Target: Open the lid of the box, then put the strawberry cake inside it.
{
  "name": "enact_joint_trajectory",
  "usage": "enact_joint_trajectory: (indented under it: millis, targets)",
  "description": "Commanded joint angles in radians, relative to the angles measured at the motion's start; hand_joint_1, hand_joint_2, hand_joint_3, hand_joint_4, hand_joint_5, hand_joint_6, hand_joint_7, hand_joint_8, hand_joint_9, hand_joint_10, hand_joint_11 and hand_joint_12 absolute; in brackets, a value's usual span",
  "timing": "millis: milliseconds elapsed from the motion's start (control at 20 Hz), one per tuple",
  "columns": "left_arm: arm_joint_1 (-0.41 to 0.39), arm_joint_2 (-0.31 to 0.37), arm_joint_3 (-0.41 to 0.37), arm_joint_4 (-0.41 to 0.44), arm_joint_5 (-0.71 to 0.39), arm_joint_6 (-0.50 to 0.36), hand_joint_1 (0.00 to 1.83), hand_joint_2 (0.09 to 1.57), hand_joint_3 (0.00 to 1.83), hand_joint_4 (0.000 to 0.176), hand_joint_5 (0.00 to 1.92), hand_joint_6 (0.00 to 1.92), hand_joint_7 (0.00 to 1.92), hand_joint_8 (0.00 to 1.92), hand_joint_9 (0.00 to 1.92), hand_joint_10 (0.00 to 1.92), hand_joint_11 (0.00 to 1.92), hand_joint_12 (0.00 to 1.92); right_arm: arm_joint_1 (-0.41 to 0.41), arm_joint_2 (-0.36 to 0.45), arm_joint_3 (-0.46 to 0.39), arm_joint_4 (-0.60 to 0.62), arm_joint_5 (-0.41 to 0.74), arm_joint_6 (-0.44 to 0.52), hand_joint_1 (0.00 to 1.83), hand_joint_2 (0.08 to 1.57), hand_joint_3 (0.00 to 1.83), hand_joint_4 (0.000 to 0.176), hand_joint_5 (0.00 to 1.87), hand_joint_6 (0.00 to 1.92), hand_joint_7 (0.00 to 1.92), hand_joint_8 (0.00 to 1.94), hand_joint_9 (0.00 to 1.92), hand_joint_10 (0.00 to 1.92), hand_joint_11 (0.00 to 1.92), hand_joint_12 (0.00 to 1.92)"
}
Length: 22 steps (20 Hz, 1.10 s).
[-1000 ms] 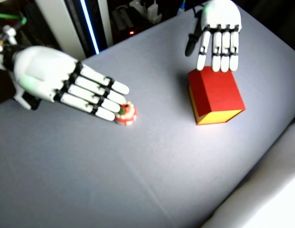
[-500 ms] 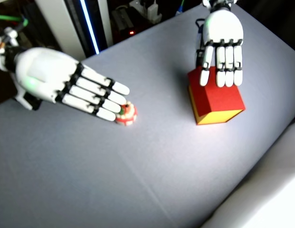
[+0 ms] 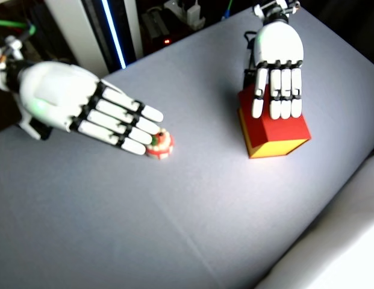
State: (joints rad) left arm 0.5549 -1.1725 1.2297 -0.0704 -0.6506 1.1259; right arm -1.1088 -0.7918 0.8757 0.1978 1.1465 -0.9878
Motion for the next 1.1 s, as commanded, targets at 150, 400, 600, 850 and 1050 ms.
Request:
enact_joint_trajectory:
  millis: [150, 400, 600, 850, 1050]
  targets:
    - [-0.011, -0.005, 0.008, -0.023, -0.158, 0.002, 0.9, 1.16, 0.01, 0.115, 0.0, 0.0, 0.0, 0.0, 0.0, 0.0, 0.0, 0.0, 0.001, -0.002, 0.005, 0.006, 0.121, 0.008, 0.56, 1.28, 0.0, 0.0, 0.0, 0.0, 0.0, 0.0, 0.0, 0.0, 0.0, 0.0]
    - [0.001, 0.0, 0.008, -0.03, -0.217, -0.038, 0.8, 1.2, 0.03, 0.124, 0.0, 0.0, 0.0, 0.0, 0.0, 0.0, 0.0, 0.0, -0.001, -0.003, 0.005, 0.007, 0.121, 0.009, 0.59, 1.28, 0.0, 0.0, 0.0, 0.0, 0.0, 0.0, 0.0, 0.0, 0.0, 0.0]
    - [0.009, 0.009, 0.008, -0.056, -0.253, -0.041, 0.65, 1.3, 0.04, 0.102, 0.0, 0.0, 0.0, 0.0, 0.0, 0.0, 0.0, 0.0, -0.003, -0.005, 0.005, 0.009, 0.121, 0.009, 0.56, 1.28, 0.0, 0.0, 0.0, 0.0, 0.0, 0.0, 0.0, 0.0, 0.0, 0.0]
    - [0.009, 0.017, 0.009, -0.07, -0.28, -0.048, 0.64, 1.33, 0.02, 0.087, 0.0, 0.0, 0.0, 0.0, 0.0, 0.0, 0.0, 0.0, -0.004, -0.007, 0.006, 0.013, 0.121, 0.01, 0.61, 1.28, 0.0, 0.0, 0.0, 0.0, 0.0, 0.0, 0.0, 0.0, 0.0, 0.0]
    - [0.008, 0.027, 0.009, -0.093, -0.312, -0.051, 0.6, 1.36, 0.01, 0.085, 0.0, 0.0, 0.0, 0.0, 0.0, 0.0, 0.0, 0.0, -0.005, -0.008, 0.006, 0.015, 0.121, 0.01, 0.62, 1.28, 0.0, 0.0, 0.0, 0.0, 0.0, 0.0, 0.0, 0.0, 0.0, 0.0]
